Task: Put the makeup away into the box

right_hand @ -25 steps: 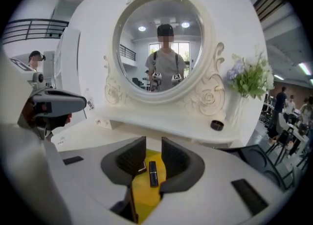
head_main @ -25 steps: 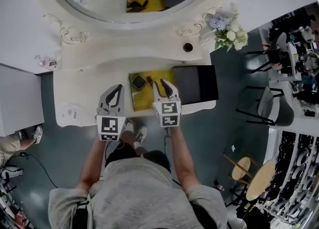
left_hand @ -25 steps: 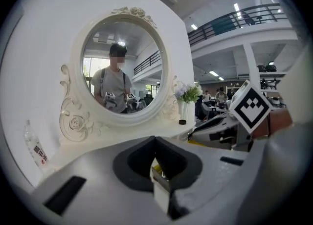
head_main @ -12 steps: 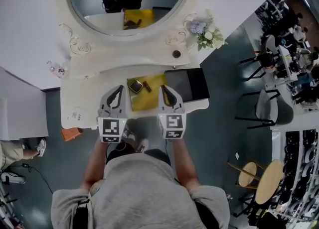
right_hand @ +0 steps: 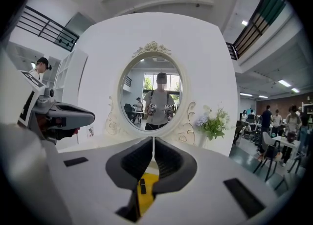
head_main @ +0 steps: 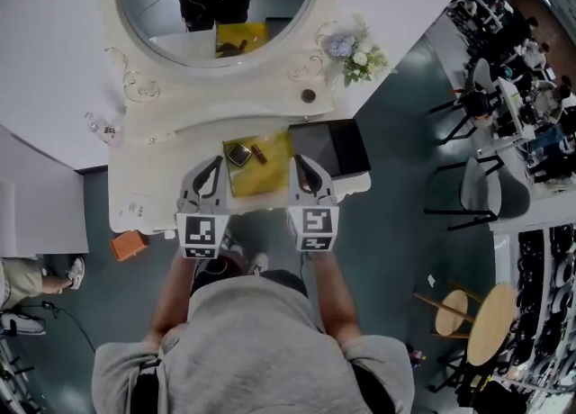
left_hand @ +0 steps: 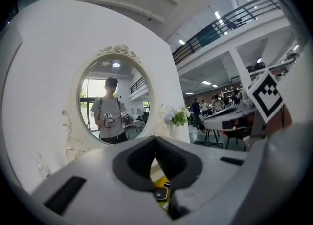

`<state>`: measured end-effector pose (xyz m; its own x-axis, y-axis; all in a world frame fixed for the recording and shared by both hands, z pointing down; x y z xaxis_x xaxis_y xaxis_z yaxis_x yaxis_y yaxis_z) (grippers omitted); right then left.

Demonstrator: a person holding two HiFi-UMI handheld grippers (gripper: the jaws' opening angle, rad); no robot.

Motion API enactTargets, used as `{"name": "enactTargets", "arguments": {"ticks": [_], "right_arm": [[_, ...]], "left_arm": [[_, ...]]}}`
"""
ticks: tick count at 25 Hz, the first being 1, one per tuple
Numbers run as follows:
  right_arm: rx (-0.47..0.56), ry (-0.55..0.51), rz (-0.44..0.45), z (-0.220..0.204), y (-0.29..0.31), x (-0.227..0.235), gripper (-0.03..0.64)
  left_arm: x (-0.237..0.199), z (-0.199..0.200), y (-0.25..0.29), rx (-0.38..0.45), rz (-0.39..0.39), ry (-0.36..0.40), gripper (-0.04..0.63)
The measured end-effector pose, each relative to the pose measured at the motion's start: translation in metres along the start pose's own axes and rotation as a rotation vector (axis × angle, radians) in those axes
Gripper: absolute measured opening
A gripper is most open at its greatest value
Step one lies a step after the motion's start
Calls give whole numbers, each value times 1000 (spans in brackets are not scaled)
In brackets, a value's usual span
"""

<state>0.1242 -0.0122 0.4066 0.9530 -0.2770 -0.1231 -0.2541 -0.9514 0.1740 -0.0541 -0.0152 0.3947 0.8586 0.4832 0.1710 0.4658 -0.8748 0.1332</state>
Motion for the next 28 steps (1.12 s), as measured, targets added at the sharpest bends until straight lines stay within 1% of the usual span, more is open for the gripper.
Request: {"name": "enactTargets", "arguments": {"ticks": [9, 16, 21, 28], "right_arm": [[-22, 15, -51, -17, -27, 30, 25], [-43, 34, -99, -28, -29, 64, 25], [-57, 52, -126, -34, -12, 91, 25], [-103, 60, -137, -48, 42, 124, 25]], "left_arm": [[35, 1, 4, 3, -33, -14, 3], [62, 2, 36, -13, -96, 0, 3], [69, 2, 73, -23, -136, 9, 3], [70, 0, 141, -43, -187, 8, 3]]}}
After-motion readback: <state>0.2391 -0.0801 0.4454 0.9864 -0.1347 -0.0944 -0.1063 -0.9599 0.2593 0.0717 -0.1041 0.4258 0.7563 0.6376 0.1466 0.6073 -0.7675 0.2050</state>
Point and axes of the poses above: the fingertips, and each gripper's own axes: y forward along the fingers, x to its right, z out of its top, the point moved 3 cm from there along -y, backward along the fingers, and after that the axes turned 2 degrees about -y, right-handed, at the moved point
